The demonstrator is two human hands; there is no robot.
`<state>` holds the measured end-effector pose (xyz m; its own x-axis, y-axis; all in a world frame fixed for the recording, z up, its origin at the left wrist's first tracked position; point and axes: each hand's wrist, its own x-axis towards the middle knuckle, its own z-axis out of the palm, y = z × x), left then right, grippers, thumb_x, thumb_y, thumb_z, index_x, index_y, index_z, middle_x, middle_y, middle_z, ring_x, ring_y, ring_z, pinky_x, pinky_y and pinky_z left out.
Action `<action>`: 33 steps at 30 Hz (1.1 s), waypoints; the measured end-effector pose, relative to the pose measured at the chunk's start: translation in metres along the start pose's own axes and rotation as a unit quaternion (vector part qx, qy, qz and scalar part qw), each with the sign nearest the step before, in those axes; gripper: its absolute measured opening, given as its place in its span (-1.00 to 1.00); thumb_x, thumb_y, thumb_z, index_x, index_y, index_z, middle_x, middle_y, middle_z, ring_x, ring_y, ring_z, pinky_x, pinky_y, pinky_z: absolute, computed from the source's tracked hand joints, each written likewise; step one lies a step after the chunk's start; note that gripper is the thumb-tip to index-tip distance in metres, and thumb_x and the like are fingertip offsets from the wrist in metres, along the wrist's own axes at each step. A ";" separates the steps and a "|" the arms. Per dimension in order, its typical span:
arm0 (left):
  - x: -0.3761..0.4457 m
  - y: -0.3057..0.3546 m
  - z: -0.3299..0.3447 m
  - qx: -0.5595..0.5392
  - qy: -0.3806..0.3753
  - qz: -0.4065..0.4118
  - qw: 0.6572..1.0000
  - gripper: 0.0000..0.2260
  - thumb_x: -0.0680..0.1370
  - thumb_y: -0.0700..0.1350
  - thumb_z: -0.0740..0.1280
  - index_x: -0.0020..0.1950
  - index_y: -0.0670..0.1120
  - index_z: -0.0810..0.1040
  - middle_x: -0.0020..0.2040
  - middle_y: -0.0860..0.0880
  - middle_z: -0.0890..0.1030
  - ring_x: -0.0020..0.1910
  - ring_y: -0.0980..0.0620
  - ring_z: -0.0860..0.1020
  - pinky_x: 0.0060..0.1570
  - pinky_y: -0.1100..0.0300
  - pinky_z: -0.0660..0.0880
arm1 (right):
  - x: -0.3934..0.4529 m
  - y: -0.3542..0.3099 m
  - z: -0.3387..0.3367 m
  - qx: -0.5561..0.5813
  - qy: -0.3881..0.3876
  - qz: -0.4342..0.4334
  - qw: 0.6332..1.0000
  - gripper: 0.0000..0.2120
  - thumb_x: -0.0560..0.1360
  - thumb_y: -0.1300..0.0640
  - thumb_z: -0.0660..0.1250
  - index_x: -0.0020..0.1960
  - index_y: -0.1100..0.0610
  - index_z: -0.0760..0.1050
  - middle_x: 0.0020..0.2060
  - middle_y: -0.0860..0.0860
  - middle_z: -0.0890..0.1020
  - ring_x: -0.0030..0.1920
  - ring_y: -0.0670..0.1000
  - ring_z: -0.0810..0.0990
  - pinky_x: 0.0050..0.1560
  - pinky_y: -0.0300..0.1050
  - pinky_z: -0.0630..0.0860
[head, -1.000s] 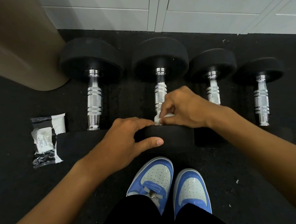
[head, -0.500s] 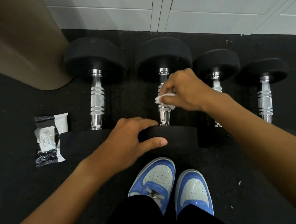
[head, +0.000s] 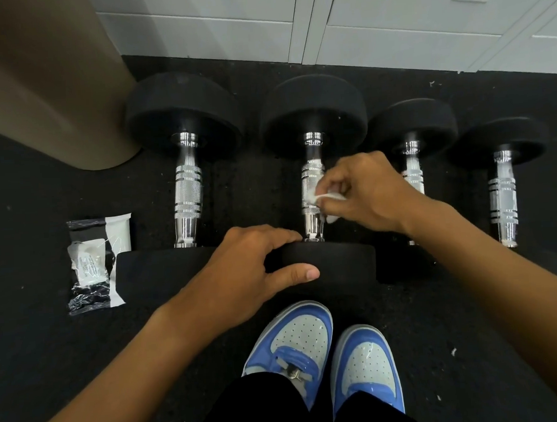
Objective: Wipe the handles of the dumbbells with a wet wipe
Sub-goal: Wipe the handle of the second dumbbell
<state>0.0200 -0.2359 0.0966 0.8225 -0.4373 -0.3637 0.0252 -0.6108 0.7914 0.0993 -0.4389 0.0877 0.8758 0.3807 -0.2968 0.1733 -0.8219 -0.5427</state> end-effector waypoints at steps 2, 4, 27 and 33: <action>0.000 0.000 0.000 0.002 -0.002 -0.002 1.000 -0.49 0.35 0.32 0.26 0.18 0.07 0.58 0.05 0.10 0.62 0.04 0.22 0.54 0.06 0.30 0.50 | 0.005 0.005 -0.002 0.007 0.031 0.018 0.999 -0.96 0.34 0.19 0.46 -0.21 0.13 0.65 -0.37 0.01 0.63 -0.37 -0.12 0.51 -0.27 -0.46 0.36; 0.001 0.000 0.000 0.005 -0.003 -0.003 1.000 -0.48 0.35 0.32 0.26 0.19 0.07 0.58 0.05 0.09 0.62 0.03 0.21 0.54 0.05 0.26 0.51 | 0.017 0.003 0.000 -0.008 0.067 0.007 0.998 -0.94 0.39 0.17 0.43 -0.16 0.14 0.65 -0.34 -0.01 0.58 -0.30 -0.10 0.48 -0.26 -0.47 0.32; 0.000 -0.001 0.000 0.010 -0.004 -0.007 1.000 -0.44 0.36 0.32 0.26 0.25 0.07 0.55 0.09 0.12 0.60 0.09 0.21 0.52 0.10 0.28 0.47 | 0.019 -0.009 0.034 -0.084 0.096 -0.100 0.987 -0.92 0.38 0.38 0.34 -0.20 0.29 0.61 -0.14 0.20 0.62 -0.07 0.17 0.58 -0.09 -0.02 0.58; 0.000 -0.001 0.001 0.001 -0.005 -0.002 1.000 -0.43 0.34 0.35 0.24 0.24 0.08 0.55 0.09 0.12 0.59 0.09 0.21 0.51 0.10 0.26 0.48 | 0.042 0.000 0.021 -0.100 0.148 -0.060 0.982 -0.86 0.39 0.44 0.31 -0.14 0.33 0.63 -0.13 0.24 0.62 -0.07 0.22 0.61 -0.02 0.08 0.56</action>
<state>0.0197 -0.2364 0.0956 0.8169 -0.4409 -0.3718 0.0276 -0.6141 0.7888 0.1267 -0.4143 0.0589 0.9307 0.3654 0.0171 0.3433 -0.8566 -0.3853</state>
